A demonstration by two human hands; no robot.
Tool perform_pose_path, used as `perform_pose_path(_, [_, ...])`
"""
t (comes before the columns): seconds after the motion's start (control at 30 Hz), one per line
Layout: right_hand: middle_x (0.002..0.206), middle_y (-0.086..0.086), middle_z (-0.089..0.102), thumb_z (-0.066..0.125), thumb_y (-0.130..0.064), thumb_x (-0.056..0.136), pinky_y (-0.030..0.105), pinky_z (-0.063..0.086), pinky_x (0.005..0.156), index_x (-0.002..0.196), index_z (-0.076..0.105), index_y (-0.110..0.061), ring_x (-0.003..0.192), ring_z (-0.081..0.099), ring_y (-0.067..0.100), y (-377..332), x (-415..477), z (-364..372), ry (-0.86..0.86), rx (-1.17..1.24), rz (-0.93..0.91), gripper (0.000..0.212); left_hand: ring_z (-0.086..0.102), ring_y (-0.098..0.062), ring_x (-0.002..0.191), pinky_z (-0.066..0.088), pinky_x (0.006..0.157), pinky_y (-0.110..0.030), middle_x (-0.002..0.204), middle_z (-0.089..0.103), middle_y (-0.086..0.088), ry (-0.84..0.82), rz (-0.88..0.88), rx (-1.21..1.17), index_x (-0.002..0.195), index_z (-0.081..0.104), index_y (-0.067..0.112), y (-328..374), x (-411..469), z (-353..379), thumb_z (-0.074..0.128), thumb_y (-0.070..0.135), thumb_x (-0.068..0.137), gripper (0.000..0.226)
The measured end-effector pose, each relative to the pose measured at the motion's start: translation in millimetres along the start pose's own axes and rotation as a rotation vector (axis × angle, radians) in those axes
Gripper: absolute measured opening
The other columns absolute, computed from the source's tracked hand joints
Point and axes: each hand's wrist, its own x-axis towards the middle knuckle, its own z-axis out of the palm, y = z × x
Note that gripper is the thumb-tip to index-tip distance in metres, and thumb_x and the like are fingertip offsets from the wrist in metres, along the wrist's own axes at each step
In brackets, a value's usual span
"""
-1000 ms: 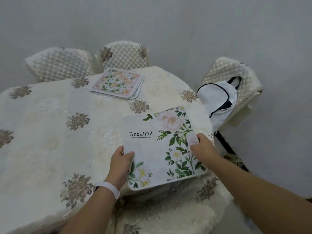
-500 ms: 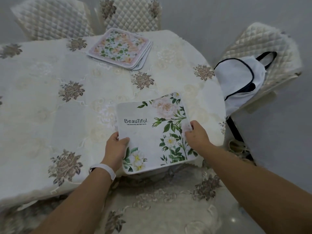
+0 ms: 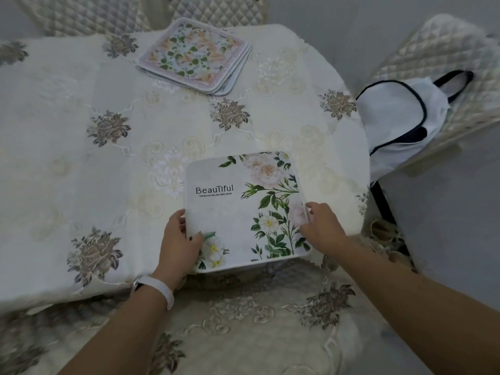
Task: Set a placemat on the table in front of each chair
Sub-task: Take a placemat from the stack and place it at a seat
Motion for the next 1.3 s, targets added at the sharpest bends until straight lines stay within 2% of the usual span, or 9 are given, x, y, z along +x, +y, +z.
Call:
perform_pose_path(0.13, [0.137,0.01,0.042,0.068,-0.043,0.081,0.039,0.043,0.097,0.143,0.038,-0.019,0.121,0.042,0.028,9.6,-16.0,3.8,-0.081,-0.269,-0.211,0.072,0.047,-0.028,0.126,0.04,0.106,-0.044,0.137,0.052,-0.008,-0.118,0.171,0.39,0.14,0.043,0.014,-22.8,-14.2,-8.2,0.08,0.04,0.072,0.082])
perform_pose_path(0.27, [0.158,0.012,0.014,0.066,-0.065,0.075,0.044,0.022,0.116,0.153,0.017,-0.029,0.144,0.015,0.032,18.4,-25.5,10.0,-0.181,-0.428,-0.268,0.098,0.034,-0.037,0.138,0.032,0.111,-0.051,0.15,0.039,-0.018,-0.182,0.376,0.721,0.143,0.043,0.012,-43.9,-22.6,-13.6,0.066,0.07,0.059,0.104])
perform_pose_path(0.33, [0.162,0.014,0.003,0.065,-0.067,0.075,0.046,0.013,0.119,0.154,0.01,-0.03,0.148,0.005,0.031,21.3,-26.7,13.6,-0.193,-0.447,-0.266,0.103,0.026,-0.037,0.143,0.028,0.114,-0.051,0.156,0.029,-0.017,-0.222,0.376,0.79,0.148,0.036,0.015,-46.0,-24.5,-15.8,0.071,0.067,0.059,0.109])
perform_pose_path(0.43, [0.163,0.014,0.001,0.064,-0.065,0.077,0.046,0.01,0.12,0.154,0.009,-0.031,0.149,0.002,0.031,21.4,-24.3,17.0,-0.168,-0.435,-0.27,0.101,0.032,-0.04,0.14,0.033,0.112,-0.052,0.153,0.033,-0.02,-0.179,0.41,0.81,0.146,0.038,0.011,-45.4,-24.0,-15.5,0.08,0.054,0.062,0.103])
perform_pose_path(0.77, [0.163,0.01,0.004,0.064,-0.064,0.077,0.047,0.015,0.117,0.152,0.015,-0.031,0.147,0.008,0.03,18.8,-12.1,13.1,-0.119,-0.441,-0.32,0.095,0.038,-0.033,0.132,0.043,0.102,-0.048,0.142,0.046,-0.022,-0.09,0.437,0.789,0.135,0.048,0.003,-38.5,-29.3,-9.7,0.074,0.055,0.069,0.088])
perform_pose_path(0.87, [0.162,0.014,0.008,0.065,-0.063,0.077,0.048,0.02,0.116,0.15,0.019,-0.028,0.145,0.013,0.033,15.8,-10.5,14.8,-0.102,-0.473,-0.329,0.093,0.043,-0.036,0.129,0.044,0.101,-0.045,0.139,0.048,-0.023,-0.087,0.404,0.761,0.131,0.051,0.0,-33.4,-30.2,-7.2,0.085,0.041,0.066,0.084])
perform_pose_path(1.1, [0.161,0.015,0.011,0.067,-0.056,0.08,0.049,0.023,0.115,0.151,0.02,-0.026,0.145,0.017,0.035,8.2,-15.7,3.8,-0.196,-0.489,-0.305,0.09,0.026,-0.028,0.144,0.032,0.113,-0.038,0.158,0.025,-0.012,-0.168,0.229,0.817,0.148,0.031,0.014,-20.7,-34.6,-5.4,0.071,0.058,0.074,0.095])
perform_pose_path(1.17, [0.155,0.015,0.024,0.066,-0.052,0.081,0.047,0.033,0.111,0.148,0.028,-0.025,0.138,0.03,0.033,0.1,-13.6,-8.3,-0.27,-0.444,-0.269,0.082,0.041,-0.024,0.134,0.043,0.104,-0.037,0.149,0.038,-0.004,-0.156,0.246,0.782,0.145,0.033,0.019,-7.0,-42.6,-7.4,0.068,0.06,0.073,0.089])
perform_pose_path(1.3, [0.145,0.01,0.044,0.056,-0.051,0.089,0.044,0.045,0.101,0.145,0.038,-0.02,0.123,0.051,0.03,-26.0,-6.0,-49.4,-0.353,-0.346,-0.289,0.066,0.046,-0.022,0.13,0.041,0.102,-0.034,0.146,0.046,-0.001,-0.002,0.325,0.712,0.146,0.037,0.019,26.5,-65.3,-25.1,0.068,0.041,0.083,0.073])
